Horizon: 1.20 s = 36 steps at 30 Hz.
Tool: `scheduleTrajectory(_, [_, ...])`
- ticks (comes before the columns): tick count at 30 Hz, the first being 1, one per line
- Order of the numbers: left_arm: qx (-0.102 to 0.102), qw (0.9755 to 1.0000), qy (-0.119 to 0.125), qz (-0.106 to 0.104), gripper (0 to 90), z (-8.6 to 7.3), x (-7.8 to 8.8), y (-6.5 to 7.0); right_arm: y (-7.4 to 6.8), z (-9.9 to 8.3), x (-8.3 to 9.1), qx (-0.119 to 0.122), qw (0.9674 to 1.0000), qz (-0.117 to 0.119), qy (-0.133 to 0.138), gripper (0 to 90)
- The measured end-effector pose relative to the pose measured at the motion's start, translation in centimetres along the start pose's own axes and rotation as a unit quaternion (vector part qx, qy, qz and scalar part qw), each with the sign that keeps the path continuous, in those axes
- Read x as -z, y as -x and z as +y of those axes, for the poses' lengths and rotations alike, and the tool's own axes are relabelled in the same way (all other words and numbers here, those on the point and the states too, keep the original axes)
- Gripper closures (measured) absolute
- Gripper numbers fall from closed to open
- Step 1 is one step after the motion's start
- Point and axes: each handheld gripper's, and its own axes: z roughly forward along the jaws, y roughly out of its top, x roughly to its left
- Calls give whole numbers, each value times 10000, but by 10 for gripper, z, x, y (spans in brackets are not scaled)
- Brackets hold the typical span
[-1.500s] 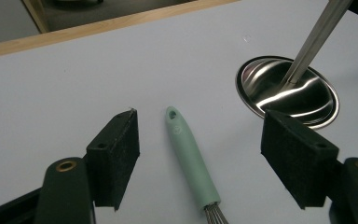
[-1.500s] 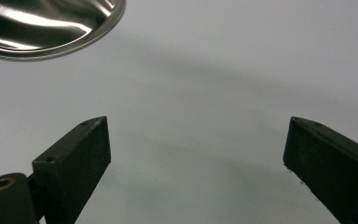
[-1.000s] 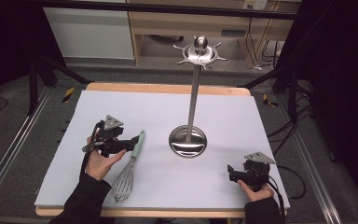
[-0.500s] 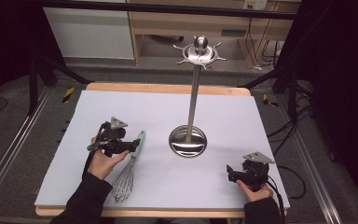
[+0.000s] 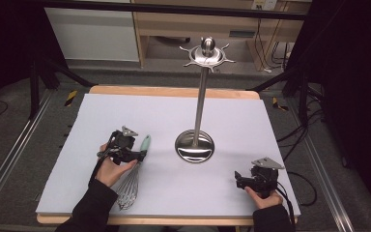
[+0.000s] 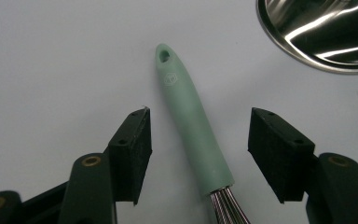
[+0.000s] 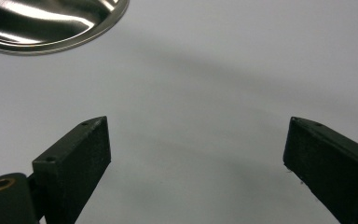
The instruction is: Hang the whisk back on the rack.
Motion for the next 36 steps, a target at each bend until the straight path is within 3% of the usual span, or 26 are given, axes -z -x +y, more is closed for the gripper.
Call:
scheduleTrajectory(9, [80,9993,-336,-163,450,-4,-10,0,0,0,0,1,10000,1,-3,79])
scheduleTrajectory(20, [386,9965,-708,-224,542,-9,-25,-2,0,0,-1,2,10000,5,-10,79])
scheduleTrajectory(27, [491,9949,-828,-292,592,-9,-30,-1,0,0,-1,4,10000,6,-9,79])
scheduleTrajectory(36, [546,9939,-935,-208,629,-8,-30,2,-1,0,-1,-6,10000,17,-9,80])
